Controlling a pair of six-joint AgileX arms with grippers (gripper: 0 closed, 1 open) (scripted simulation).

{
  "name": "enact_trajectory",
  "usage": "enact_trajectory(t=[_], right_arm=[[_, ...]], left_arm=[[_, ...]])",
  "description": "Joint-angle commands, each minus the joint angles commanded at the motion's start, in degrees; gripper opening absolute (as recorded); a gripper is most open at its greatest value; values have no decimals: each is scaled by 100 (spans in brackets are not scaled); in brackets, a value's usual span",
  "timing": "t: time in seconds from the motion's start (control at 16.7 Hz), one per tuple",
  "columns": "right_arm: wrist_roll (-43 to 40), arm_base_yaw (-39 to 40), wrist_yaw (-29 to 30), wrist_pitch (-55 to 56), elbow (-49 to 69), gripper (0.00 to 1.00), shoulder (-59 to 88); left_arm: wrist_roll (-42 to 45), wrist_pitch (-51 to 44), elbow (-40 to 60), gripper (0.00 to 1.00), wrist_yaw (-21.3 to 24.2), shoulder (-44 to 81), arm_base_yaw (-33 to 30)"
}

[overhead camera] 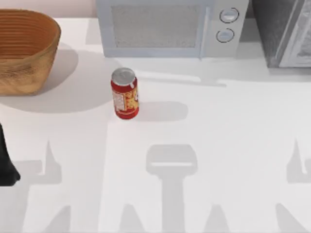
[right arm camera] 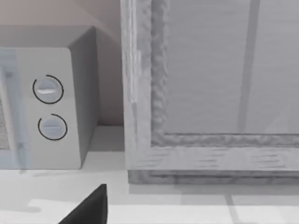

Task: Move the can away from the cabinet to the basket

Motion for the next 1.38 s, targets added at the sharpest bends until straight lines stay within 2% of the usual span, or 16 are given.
enact_trajectory(t=[0.3,0.96,1.2,1.38], right_arm=[[45,-1220,-1215,1368,457,100,1524],[145,-4572,-4504,5485,1586,100,7302],[174,-5449,-5360,6479,1908,100,8419],[183,-5706,-5615,6741,2002,100,8666]], left_arm=[[0,0,0,100,0,0,0],[0,0,0,100,0,0,0],[0,0,0,100,0,0,0],[0,0,0,100,0,0,0]])
